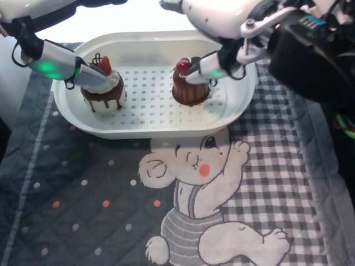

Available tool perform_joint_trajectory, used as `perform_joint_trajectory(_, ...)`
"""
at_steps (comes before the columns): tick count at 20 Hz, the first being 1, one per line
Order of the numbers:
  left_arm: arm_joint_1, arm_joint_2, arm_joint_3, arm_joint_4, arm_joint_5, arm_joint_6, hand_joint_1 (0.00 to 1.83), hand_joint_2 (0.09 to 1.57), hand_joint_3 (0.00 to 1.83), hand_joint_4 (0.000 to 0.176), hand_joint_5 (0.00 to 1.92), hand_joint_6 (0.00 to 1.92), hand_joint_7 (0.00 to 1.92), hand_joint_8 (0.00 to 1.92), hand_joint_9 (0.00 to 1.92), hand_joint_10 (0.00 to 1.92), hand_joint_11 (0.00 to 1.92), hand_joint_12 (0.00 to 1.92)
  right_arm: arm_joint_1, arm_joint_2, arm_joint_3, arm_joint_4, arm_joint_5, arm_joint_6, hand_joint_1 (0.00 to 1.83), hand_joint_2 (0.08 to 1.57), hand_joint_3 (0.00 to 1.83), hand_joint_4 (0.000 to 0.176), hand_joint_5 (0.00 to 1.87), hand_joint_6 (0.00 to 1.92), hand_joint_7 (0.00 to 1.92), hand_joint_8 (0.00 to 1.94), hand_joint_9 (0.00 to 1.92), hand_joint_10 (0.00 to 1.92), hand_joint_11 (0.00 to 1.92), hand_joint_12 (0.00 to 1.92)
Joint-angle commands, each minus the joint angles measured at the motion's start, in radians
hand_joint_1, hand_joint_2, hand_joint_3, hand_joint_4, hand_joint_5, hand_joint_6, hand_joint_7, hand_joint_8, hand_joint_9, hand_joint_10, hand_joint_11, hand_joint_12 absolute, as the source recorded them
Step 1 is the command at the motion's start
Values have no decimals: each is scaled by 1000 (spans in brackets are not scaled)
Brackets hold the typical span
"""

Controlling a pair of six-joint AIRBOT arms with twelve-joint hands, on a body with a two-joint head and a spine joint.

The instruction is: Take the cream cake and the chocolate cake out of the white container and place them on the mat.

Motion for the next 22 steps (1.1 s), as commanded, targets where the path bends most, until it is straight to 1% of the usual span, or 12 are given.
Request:
perform_joint_trajectory(1, -4, -6, 5, -6, -98, 2, 810, 842, 0, 0, 253, 3, 203, 4, 233, 21, 0, 1062, 16, -4, 8, -18, 105, -7, 850, 775, 0, 0, 411, 5, 371, 3, 386, 15, 0, 1271)
perform_joint_trajectory(5, 10, -35, 31, -16, -61, 2, 886, 863, 4, 0, 260, 4, 219, 5, 243, 15, 0, 1031, 16, -26, 20, 2, 74, -7, 803, 767, 0, 0, 424, 6, 410, 13, 415, 22, 0, 1258)
perform_joint_trajectory(6, 13, -41, 38, -22, -52, 2, 877, 866, 4, 0, 269, 6, 237, 9, 264, 21, 0, 1068, 16, -31, 25, 10, 66, -7, 817, 772, 0, 0, 422, 4, 424, 15, 436, 27, 0, 1291)
perform_joint_trajectory(8, 24, -50, 49, -30, -38, 2, 878, 870, 5, 0, 270, 5, 240, 8, 266, 20, 0, 1077, 16, -41, 32, 18, 52, -7, 868, 773, 0, 0, 427, 3, 420, 7, 437, 23, 0, 1396)
perform_joint_trajectory(10, 33, -57, 54, -34, -28, 2, 881, 857, 0, 0, 282, 7, 251, 7, 279, 19, 0, 1112, 15, -45, 34, 25, 46, -7, 830, 755, 0, 0, 445, 9, 419, 4, 440, 22, 0, 1429)
perform_joint_trajectory(12, 40, -69, 64, -38, -16, 2, 907, 861, 1, 0, 287, 6, 258, 6, 292, 20, 0, 1134, 15, -50, 45, 44, 38, -7, 818, 745, 0, 0, 460, 9, 426, 4, 455, 25, 0, 1401)
perform_joint_trajectory(15, 48, -92, 85, -44, 3, 1, 919, 862, 1, 0, 286, 3, 258, 3, 286, 12, 0, 1096, 15, -66, 65, 59, 15, -7, 829, 773, 0, 0, 425, 0, 401, 0, 432, 9, 0, 1294)
perform_joint_trajectory(17, 57, -105, 103, -62, 12, 1, 913, 866, 2, 0, 293, 4, 268, 5, 282, 8, 0, 1123, 14, -77, 75, 63, 3, -7, 852, 793, 7, 0, 489, 18, 502, 29, 517, 48, 0, 1455)
perform_joint_trajectory(19, 62, -117, 119, -75, 19, 1, 910, 881, 7, 0, 297, 5, 278, 6, 295, 11, 0, 1157, 14, -85, 87, 67, -12, -7, 861, 814, 11, 0, 525, 22, 537, 29, 543, 72, 10, 1554)
perform_joint_trajectory(21, 65, -131, 139, -88, 29, 1, 924, 896, 12, 0, 309, 8, 293, 11, 308, 15, 0, 1166, 13, -95, 102, 78, -29, -7, 878, 853, 20, 0, 566, 28, 575, 32, 590, 103, 76, 1538)
perform_joint_trajectory(22, 67, -136, 145, -93, 32, 1, 946, 910, 13, 0, 333, 14, 341, 23, 350, 30, 0, 1193, 13, -98, 107, 80, -35, -7, 931, 907, 23, 0, 572, 18, 593, 26, 595, 114, 49, 1497)
